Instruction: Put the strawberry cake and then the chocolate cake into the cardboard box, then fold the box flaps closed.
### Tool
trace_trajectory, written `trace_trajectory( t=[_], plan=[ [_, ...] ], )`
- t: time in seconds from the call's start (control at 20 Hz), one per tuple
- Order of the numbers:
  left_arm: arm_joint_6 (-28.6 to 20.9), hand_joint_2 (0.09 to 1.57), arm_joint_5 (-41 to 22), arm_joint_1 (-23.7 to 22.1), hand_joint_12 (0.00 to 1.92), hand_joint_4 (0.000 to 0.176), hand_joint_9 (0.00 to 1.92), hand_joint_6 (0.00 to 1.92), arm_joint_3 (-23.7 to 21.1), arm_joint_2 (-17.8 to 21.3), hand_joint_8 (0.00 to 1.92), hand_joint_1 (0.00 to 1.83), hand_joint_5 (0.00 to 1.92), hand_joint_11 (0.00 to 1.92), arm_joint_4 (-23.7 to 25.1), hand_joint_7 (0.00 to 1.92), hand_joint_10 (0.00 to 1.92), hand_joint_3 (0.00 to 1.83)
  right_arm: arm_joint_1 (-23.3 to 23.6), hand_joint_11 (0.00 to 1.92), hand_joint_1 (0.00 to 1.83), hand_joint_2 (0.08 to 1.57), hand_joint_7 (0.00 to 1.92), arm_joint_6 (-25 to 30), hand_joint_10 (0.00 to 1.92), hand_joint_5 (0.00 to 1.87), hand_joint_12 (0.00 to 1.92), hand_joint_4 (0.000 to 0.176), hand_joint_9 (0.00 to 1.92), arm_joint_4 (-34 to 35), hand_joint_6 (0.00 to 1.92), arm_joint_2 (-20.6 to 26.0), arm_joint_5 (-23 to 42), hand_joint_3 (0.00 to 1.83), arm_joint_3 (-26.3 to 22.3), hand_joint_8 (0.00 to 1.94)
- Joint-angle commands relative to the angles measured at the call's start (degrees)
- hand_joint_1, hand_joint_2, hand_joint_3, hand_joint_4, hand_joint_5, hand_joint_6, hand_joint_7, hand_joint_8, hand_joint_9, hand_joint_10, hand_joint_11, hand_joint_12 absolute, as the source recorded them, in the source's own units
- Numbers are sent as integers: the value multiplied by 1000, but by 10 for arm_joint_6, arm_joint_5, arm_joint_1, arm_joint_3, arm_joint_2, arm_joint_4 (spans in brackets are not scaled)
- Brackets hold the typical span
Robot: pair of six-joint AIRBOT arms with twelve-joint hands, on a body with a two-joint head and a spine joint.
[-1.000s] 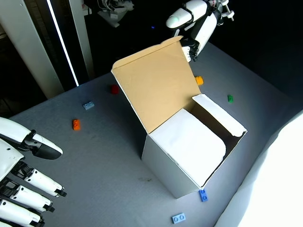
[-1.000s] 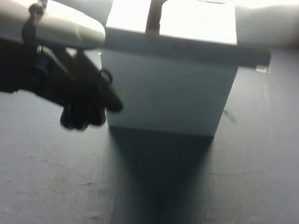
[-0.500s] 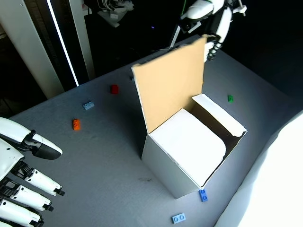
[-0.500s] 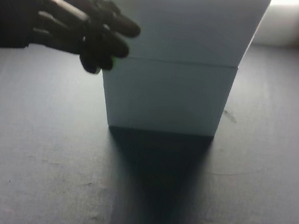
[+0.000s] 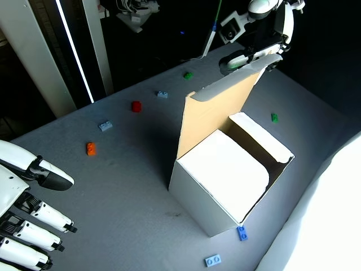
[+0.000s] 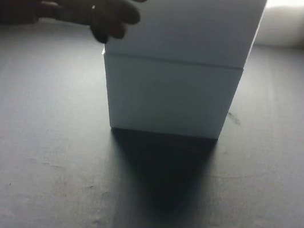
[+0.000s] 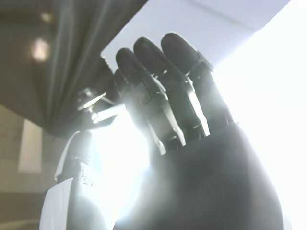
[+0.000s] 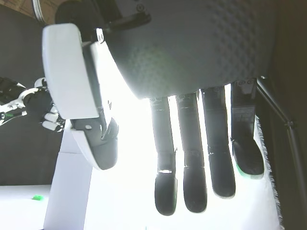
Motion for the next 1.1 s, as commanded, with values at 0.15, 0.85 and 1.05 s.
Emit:
trace_trajectory(
  t=[0.15,0.85,1.05],
  plan=[
    [81,1240,-3,-1,1428,0,772,1,9,-10,49,372,848,447,-142,1019,794,0,4,354,159,1262,747,1,1410,754,1921,0,559,3,727,7,63,4,-1,971],
    [330,1241,-56,81,1430,0,752,4,57,-85,10,326,813,425,-397,1003,765,0,4,319,80,1291,667,-1,1458,686,1921,0,500,3,851,7,63,0,-1,1030],
    [366,1249,-68,85,1430,0,737,0,100,-129,6,299,778,417,-403,996,767,2,4,305,92,1298,661,-1,1453,684,1921,0,484,2,860,7,63,0,-1,1057]
  ],
)
